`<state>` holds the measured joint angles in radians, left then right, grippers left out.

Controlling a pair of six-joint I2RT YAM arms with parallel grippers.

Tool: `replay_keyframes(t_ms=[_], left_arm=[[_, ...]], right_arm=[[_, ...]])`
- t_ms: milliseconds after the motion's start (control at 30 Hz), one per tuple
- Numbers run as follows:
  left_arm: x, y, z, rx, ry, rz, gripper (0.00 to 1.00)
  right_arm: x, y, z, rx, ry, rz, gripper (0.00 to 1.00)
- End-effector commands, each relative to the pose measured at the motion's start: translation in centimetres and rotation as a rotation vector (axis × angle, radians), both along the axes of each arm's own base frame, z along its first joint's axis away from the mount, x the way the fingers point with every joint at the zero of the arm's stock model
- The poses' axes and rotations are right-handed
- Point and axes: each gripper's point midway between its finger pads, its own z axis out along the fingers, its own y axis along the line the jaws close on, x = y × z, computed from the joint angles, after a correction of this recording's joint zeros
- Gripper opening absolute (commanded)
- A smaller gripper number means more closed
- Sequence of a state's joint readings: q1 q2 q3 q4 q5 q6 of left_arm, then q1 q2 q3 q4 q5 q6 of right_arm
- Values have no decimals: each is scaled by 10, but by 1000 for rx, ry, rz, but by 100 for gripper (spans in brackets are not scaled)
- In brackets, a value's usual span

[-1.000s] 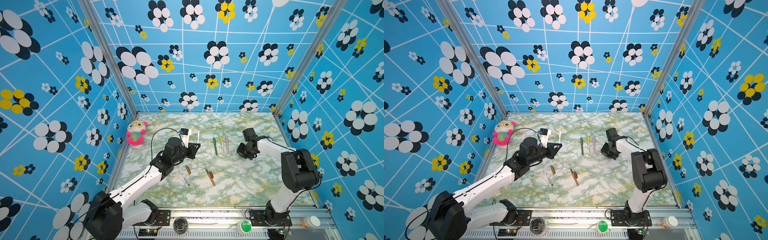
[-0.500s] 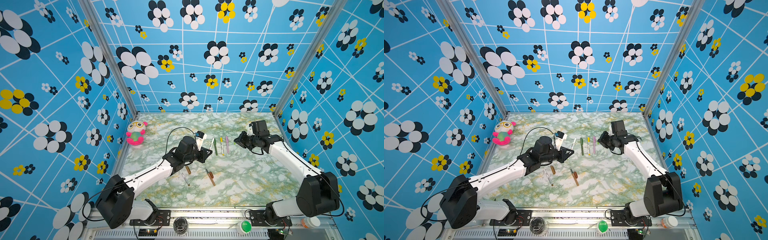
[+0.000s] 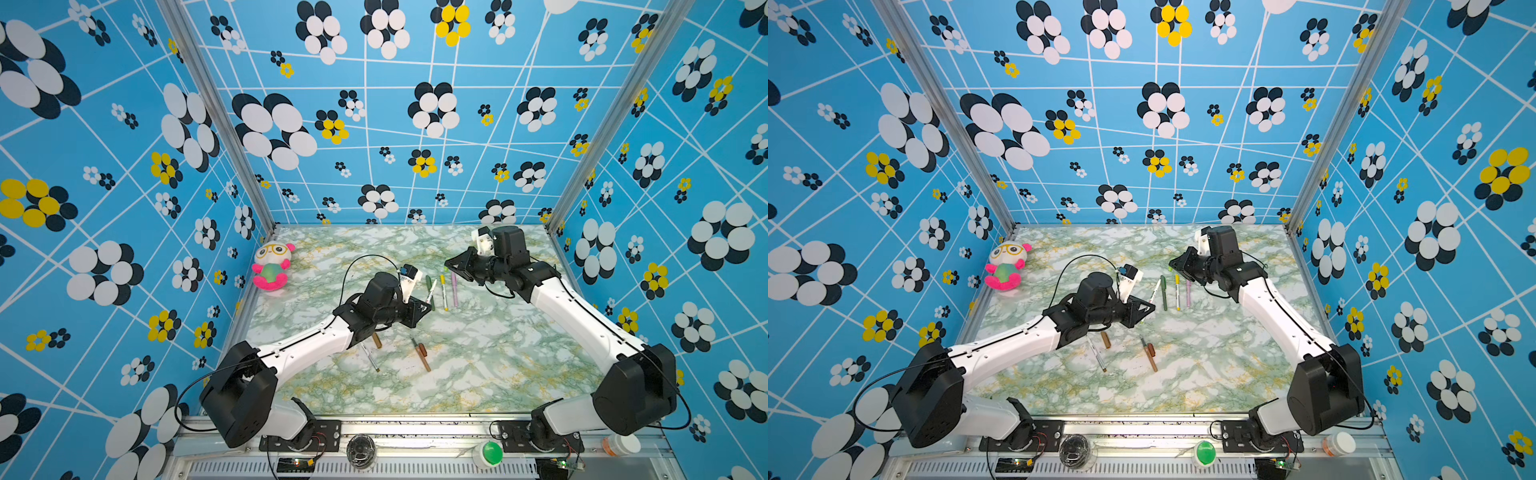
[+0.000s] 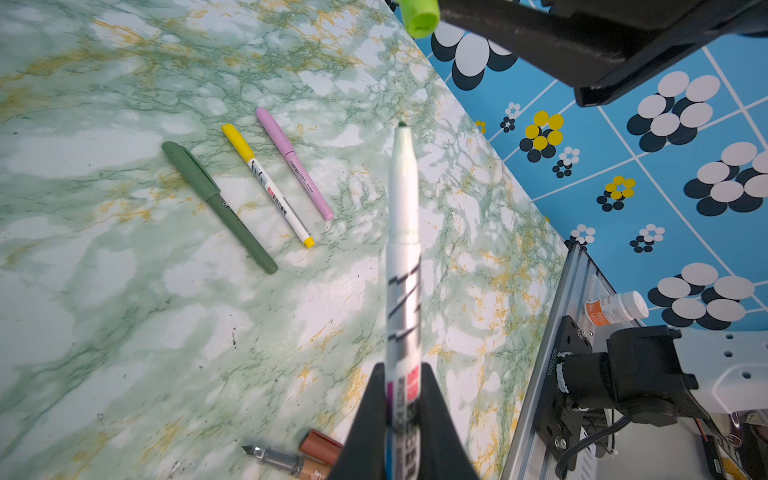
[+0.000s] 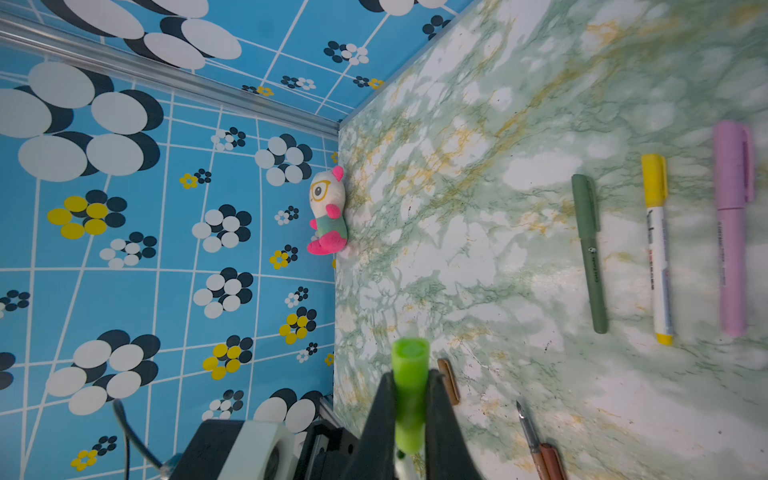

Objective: Insert the pens into the pen caps
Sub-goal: 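Align the lime-green cap above the white marker tip with the right gripper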

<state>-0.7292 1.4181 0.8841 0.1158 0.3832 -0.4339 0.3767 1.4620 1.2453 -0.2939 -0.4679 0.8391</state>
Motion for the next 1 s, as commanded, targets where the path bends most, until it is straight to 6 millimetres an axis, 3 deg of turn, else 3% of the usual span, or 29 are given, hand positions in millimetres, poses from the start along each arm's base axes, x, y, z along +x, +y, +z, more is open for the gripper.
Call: replay_keyframes(t_ms=[0, 400, 967], left_arm=[[-1, -8, 10, -13, -23, -31, 0], [1, -7, 13, -18, -31, -20, 0], [4, -2, 15, -18, -50, 19, 0]], right_arm=[[0, 12, 6, 25, -2, 27, 0], [-7, 23, -13, 7, 47, 56, 0], [-13, 22, -12, 2, 48, 61, 0]])
